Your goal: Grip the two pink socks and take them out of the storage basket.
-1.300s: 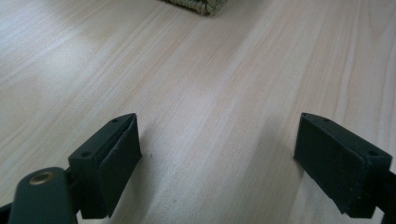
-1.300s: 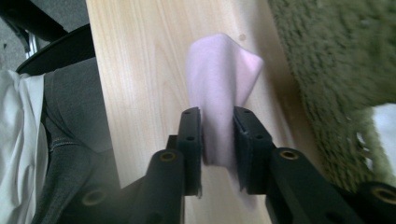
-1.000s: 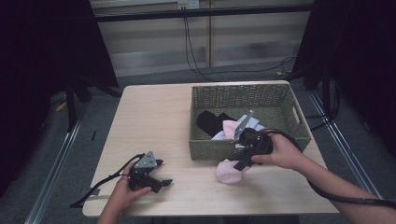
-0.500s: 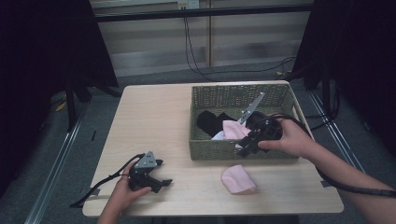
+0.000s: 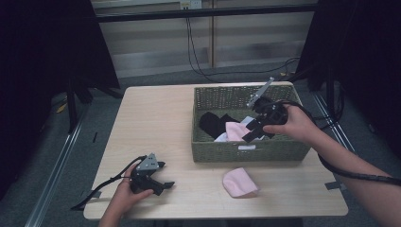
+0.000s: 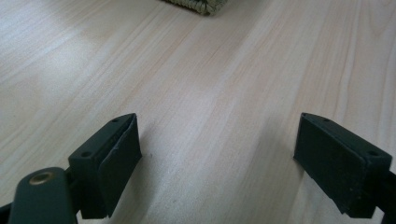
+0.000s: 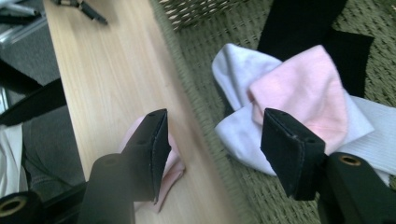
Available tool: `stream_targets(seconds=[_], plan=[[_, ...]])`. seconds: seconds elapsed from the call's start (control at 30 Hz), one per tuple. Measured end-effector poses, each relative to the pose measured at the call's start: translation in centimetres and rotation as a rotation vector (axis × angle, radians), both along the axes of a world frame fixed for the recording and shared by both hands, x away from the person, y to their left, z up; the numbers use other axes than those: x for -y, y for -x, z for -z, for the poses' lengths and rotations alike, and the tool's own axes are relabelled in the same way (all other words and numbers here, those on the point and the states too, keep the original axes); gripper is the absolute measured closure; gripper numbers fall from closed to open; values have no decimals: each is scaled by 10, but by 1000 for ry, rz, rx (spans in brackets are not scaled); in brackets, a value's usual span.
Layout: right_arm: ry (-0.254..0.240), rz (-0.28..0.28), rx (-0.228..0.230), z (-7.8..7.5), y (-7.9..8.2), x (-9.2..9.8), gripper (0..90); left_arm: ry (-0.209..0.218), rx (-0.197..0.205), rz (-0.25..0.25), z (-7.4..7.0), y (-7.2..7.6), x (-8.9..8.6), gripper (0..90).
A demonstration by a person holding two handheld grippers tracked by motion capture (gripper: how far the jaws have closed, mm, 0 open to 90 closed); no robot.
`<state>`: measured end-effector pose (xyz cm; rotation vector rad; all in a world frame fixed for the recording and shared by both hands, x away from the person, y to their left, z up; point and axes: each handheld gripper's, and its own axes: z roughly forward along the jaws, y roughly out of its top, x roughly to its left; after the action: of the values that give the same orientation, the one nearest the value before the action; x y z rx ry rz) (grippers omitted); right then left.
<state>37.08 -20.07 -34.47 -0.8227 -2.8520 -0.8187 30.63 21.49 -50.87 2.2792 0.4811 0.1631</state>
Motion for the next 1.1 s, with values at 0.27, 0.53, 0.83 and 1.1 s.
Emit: stream_targets(seconds=[0.27, 0.53, 0.83, 1.1], plan=[[53, 54, 27, 10, -25, 1, 376, 2, -1, -2, 0, 0, 0, 138], [102, 115, 12, 29, -46, 3, 359, 2, -1, -2, 0, 0, 0, 138], [129, 141, -11, 52, -55, 6, 353, 0, -2, 0, 0, 0, 0, 138], [128, 143, -23, 68, -64, 3, 381, 2, -1, -2, 0, 0, 0, 138]])
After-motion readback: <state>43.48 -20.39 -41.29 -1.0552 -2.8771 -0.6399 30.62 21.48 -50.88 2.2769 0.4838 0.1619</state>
